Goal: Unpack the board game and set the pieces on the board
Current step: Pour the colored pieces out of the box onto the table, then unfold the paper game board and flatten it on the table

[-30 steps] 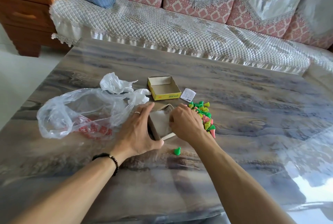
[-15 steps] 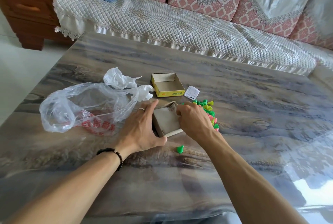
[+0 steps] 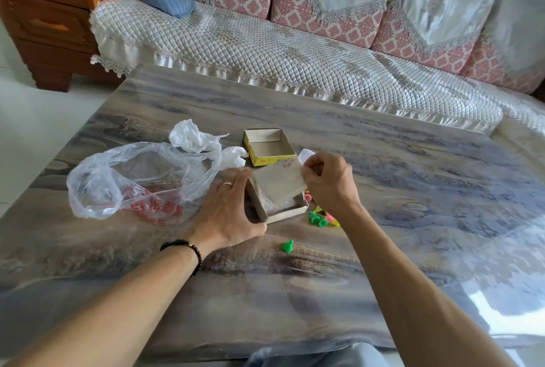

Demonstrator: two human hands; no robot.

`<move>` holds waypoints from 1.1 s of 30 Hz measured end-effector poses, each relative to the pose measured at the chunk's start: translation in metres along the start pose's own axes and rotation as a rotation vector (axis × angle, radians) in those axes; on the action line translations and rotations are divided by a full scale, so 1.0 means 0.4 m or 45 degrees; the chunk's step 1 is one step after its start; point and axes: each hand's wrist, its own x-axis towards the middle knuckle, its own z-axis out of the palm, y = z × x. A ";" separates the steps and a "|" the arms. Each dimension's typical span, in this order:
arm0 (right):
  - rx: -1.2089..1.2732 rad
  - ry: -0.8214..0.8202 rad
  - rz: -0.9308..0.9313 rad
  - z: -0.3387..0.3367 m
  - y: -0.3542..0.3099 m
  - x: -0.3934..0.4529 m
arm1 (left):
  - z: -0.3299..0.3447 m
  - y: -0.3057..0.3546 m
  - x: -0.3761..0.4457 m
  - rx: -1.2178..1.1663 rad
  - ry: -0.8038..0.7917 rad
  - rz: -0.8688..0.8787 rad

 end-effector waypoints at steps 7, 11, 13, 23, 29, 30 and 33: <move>0.367 0.129 0.091 -0.106 -0.039 0.001 | -0.063 0.088 0.032 -0.181 0.137 0.197; 0.484 0.131 0.013 -0.169 -0.076 -0.010 | -0.118 0.164 0.082 -0.074 0.381 0.455; 0.525 0.148 0.001 -0.205 -0.082 -0.012 | -0.137 0.207 0.100 -0.096 0.457 0.521; 0.950 0.315 0.098 -0.397 -0.020 -0.075 | -0.146 0.494 0.093 -1.168 0.057 0.146; 0.932 0.110 0.109 -0.458 0.041 -0.138 | -0.080 0.604 0.104 -1.484 -0.212 0.036; 0.947 0.080 0.103 -0.465 0.053 -0.145 | -0.068 0.618 0.102 -1.523 -0.235 0.011; 1.039 -0.038 0.073 -0.489 0.089 -0.162 | -0.041 0.649 0.099 -1.562 -0.267 -0.030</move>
